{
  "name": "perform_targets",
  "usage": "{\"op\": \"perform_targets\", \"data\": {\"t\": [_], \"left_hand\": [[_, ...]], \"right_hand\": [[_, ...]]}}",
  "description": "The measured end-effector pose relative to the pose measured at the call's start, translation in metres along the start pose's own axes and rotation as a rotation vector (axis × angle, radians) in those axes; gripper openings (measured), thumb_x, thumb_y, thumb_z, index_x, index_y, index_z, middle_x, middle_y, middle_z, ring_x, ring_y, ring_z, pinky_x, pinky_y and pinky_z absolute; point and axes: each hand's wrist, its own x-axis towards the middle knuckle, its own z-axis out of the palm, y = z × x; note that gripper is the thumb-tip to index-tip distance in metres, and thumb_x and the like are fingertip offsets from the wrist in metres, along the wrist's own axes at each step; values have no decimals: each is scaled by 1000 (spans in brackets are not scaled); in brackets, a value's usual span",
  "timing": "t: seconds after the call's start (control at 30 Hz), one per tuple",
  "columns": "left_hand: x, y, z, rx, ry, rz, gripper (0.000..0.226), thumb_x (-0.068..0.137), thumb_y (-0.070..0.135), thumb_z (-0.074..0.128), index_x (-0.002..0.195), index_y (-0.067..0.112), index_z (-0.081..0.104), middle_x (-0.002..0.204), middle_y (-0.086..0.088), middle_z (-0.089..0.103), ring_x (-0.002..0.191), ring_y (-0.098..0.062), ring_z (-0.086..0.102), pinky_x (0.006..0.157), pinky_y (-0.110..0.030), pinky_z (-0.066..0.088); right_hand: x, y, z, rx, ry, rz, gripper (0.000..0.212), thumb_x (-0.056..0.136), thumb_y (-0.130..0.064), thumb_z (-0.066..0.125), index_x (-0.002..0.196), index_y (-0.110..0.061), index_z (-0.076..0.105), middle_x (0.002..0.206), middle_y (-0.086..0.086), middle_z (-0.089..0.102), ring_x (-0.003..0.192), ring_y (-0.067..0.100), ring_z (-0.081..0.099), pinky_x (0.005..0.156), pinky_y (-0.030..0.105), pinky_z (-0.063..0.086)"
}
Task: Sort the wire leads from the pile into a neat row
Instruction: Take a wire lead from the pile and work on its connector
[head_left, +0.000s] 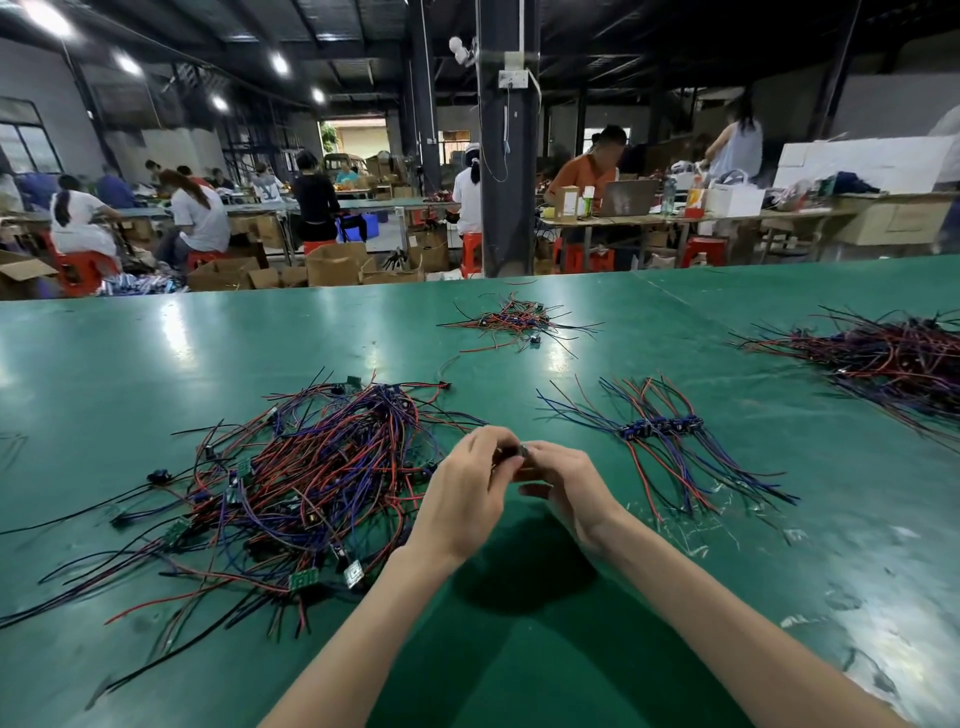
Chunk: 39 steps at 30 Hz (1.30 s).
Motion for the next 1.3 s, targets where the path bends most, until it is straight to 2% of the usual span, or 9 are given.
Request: {"op": "perform_targets", "data": {"t": [0.17,0.37,0.53,0.73,0.8,0.9,1.03,1.2,1.3], "left_hand": [[0,-2,0,-18,-104,-15,23,83,-1,64,104,7,64,101,-2,62,88,-16,59,84,-25,47],[-1,-1,3,-154,-83,-134,35,79,-1,70,109,15,61,103,3,59,83,-8,60,81,-17,50],[2,-2,2,-269,-86,-325,37,79,-2,71,109,15,61,91,4,67,79,-6,65,75,-12,50],[4,-2,-2,-326,-126,-491,28,80,-3,69,104,9,61,69,3,68,55,-4,61,67,-21,55],[3,-1,-2,-340,-98,-514,27,80,-3,68,100,12,60,67,3,69,56,-8,63,72,-30,58],[4,0,-2,-415,-81,-555,25,80,-1,70,98,13,59,70,-4,71,62,-19,67,74,-42,58],[7,-2,-5,-420,-93,-563,25,80,5,72,97,18,60,73,-5,73,70,-22,68,78,-44,57],[6,-3,-7,-168,-81,-340,25,81,9,72,101,17,60,65,15,67,66,-3,63,75,-20,51],[5,-4,-7,-144,-95,-305,24,84,9,70,105,16,60,68,15,67,69,-4,63,75,-16,50]], "right_hand": [[0,-4,-6,152,-8,135,22,94,-23,50,94,-8,67,88,8,68,75,16,63,70,27,47],[3,-6,-10,215,42,119,9,88,-1,58,86,-2,67,71,8,67,60,13,62,64,25,55],[5,-7,-13,259,73,149,10,88,3,58,83,-2,65,67,9,66,53,12,59,58,24,57],[6,-9,-14,285,95,151,8,89,2,58,84,-4,60,65,9,68,48,10,58,54,25,57],[5,-9,-14,294,41,163,4,88,-1,59,87,-4,59,67,8,68,52,11,61,58,26,58],[4,-8,-13,295,4,162,12,84,5,62,94,-2,60,73,8,69,64,15,68,63,26,59],[4,-9,-14,242,13,152,15,85,5,60,97,-4,63,74,4,71,64,12,68,61,23,56],[4,-10,-16,154,-22,139,16,87,2,60,96,-11,66,76,-1,72,66,7,66,61,21,51],[4,-11,-18,142,-26,121,19,87,3,59,96,-12,66,77,-1,72,67,7,65,63,22,49]]}}
